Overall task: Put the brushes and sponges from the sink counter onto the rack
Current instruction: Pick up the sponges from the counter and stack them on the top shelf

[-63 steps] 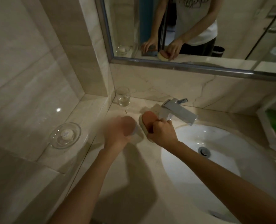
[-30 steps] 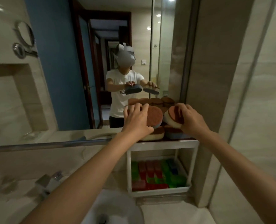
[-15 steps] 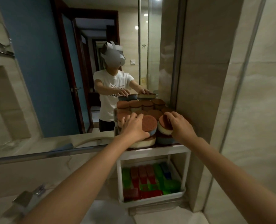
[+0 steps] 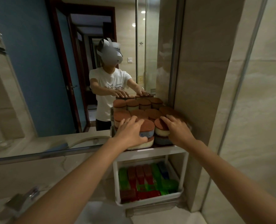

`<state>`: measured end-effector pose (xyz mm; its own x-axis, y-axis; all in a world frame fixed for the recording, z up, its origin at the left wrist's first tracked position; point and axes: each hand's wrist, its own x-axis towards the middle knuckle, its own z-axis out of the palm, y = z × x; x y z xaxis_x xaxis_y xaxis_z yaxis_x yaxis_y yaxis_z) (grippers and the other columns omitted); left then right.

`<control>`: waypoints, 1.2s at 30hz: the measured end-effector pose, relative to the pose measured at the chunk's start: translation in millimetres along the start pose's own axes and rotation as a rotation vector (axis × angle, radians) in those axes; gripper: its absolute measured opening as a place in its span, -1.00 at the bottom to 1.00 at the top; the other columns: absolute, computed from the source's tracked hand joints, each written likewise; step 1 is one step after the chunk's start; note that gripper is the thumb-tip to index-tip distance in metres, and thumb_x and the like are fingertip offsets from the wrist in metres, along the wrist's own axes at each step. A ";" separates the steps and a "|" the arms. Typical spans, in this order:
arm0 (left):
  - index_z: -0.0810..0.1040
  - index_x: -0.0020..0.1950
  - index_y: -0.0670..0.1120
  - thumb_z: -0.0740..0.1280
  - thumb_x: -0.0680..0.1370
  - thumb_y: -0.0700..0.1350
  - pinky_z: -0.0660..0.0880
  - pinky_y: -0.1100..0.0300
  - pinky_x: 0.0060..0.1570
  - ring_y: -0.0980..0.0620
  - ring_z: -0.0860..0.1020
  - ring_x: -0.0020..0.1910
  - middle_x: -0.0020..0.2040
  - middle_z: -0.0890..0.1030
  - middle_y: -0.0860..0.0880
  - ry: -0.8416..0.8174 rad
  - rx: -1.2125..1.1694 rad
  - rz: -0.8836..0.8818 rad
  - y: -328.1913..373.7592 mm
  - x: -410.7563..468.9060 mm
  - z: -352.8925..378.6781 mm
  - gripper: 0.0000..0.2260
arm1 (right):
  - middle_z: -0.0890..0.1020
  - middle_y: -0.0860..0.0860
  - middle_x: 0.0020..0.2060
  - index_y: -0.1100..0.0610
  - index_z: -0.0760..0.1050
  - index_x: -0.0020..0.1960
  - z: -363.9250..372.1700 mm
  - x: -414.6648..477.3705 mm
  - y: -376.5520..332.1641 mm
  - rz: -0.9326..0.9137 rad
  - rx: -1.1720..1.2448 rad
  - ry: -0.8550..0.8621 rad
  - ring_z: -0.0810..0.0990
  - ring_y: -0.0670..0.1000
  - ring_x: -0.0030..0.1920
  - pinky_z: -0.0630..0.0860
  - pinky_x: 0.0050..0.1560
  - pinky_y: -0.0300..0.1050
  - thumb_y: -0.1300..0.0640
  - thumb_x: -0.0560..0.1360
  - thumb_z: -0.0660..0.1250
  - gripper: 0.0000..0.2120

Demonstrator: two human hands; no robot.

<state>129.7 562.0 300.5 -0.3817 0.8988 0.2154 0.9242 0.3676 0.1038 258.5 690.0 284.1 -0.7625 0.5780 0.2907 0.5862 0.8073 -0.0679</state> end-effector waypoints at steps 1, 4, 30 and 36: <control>0.17 0.52 -0.02 0.31 0.48 0.15 0.03 -0.01 0.48 -0.09 0.17 0.49 0.51 0.19 -0.10 0.001 0.028 0.013 -1.3 -1.0 1.0 -0.33 | 0.15 0.10 0.52 0.04 0.04 0.53 1.2 -0.2 0.5 -0.001 -0.005 0.001 0.12 0.14 0.51 0.11 0.48 0.06 0.26 0.52 0.23 -0.34; 0.10 0.54 -0.04 0.31 0.49 0.15 0.00 0.00 0.49 -0.08 0.13 0.51 0.53 0.15 -0.11 0.005 0.127 0.046 -2.5 -3.8 4.4 -0.29 | 0.11 0.10 0.53 0.02 0.01 0.53 5.0 -0.5 -0.1 0.014 -0.019 0.002 0.05 0.13 0.54 0.01 0.51 0.10 0.24 0.53 0.22 -0.34; 0.11 0.51 0.06 0.28 0.51 0.12 0.10 -0.03 0.44 -0.15 0.19 0.46 0.46 0.24 -0.17 0.041 0.167 -0.013 5.9 -4.9 13.9 -0.38 | 0.09 0.03 0.53 -0.03 0.03 0.51 12.8 -12.1 -2.9 0.032 0.035 -0.028 -0.04 0.13 0.54 -0.12 0.50 0.23 -0.10 0.52 0.18 -0.38; 0.14 0.48 0.08 0.36 0.46 0.11 0.18 -0.05 0.37 -0.19 0.28 0.37 0.38 0.29 -0.18 -0.010 0.124 -0.031 8.8 1.9 4.7 -0.33 | 0.07 0.02 0.54 -0.04 0.01 0.51 10.3 -10.7 -3.6 0.042 0.046 -0.054 -0.04 0.12 0.54 -0.15 0.49 0.24 -0.11 0.52 0.19 -0.36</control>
<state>137.2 568.1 297.3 -0.4102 0.8888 0.2041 0.9069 0.4212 -0.0112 261.8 682.1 271.5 -0.7520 0.6158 0.2351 0.6055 0.7863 -0.1229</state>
